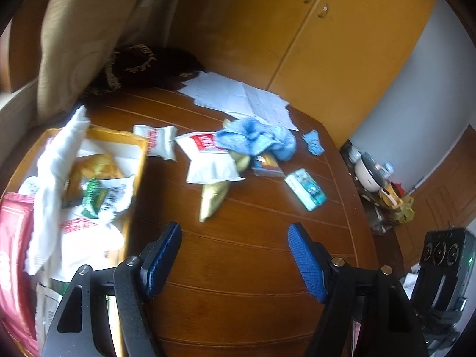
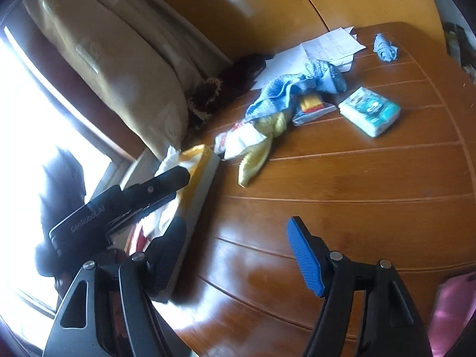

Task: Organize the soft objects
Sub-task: 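Open both grippers to drop the cloth and sachet into the tray, then move both grippers back toward the items on the table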

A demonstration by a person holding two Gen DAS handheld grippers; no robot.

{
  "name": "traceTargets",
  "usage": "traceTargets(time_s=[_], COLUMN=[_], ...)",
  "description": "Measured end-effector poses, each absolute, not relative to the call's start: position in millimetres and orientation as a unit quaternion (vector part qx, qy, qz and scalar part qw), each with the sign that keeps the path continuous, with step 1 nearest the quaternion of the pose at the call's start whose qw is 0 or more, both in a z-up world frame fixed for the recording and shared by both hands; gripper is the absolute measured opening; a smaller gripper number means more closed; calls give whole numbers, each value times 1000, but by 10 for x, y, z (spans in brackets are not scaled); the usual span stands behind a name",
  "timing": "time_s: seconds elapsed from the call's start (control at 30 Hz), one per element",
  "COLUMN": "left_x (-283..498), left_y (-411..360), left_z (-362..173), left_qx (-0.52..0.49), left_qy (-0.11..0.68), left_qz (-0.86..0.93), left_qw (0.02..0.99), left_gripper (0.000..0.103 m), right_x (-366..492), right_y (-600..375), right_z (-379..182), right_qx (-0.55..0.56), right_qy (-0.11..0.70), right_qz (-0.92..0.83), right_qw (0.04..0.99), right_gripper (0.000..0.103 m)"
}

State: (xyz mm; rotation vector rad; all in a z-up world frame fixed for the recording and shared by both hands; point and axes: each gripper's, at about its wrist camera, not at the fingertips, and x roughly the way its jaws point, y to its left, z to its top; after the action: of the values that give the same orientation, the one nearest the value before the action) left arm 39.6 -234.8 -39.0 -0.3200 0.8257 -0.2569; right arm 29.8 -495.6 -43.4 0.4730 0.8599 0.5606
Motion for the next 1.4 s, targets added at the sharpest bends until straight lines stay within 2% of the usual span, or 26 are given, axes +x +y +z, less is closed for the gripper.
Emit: traceTargets(time_s=[0.23,0.47,0.8,0.97,1.07,1.2,1.23,1.33,1.4], left_x=[464,600,824,980,1053,1232,1314,1544,1655], left_y=[-2465,-2365,-2198,-2114,-2088,-2138,-2179,-2271,-2330], left_z=[-379,-370,-490,-529,-523,-520,-522,-558,-572], left_qx=[-147,-142,-154,-165,-171,-179,-176,-163,-146], left_qy=[401,412,433,451,457,472,478,497,500], left_qz=[-131,-126,-108,-98,-98,-90,-91,-77,-65], left_qw=[895,891,882,872,867,859,856,849,851], left_gripper=[77,77,77,77,77,77,77,77,77], right_x=[440,900,1822,2237,2292,2159,2120,2030,1988], right_y=[-5111,-5310,-5432,-5537,-5529,-5350,-5316,-5257,-5273], right_z=[-233,-298,-490,-726,-832,-882,-887,-887,-877], right_qx=[126,103,54,64,74,15,5,-21,-13], right_qy=[435,461,479,515,525,519,518,515,519], right_qz=[230,200,156,152,155,129,121,101,99], right_qw=[861,858,862,841,834,845,847,851,849], right_gripper=[70,70,70,70,70,70,69,53,50])
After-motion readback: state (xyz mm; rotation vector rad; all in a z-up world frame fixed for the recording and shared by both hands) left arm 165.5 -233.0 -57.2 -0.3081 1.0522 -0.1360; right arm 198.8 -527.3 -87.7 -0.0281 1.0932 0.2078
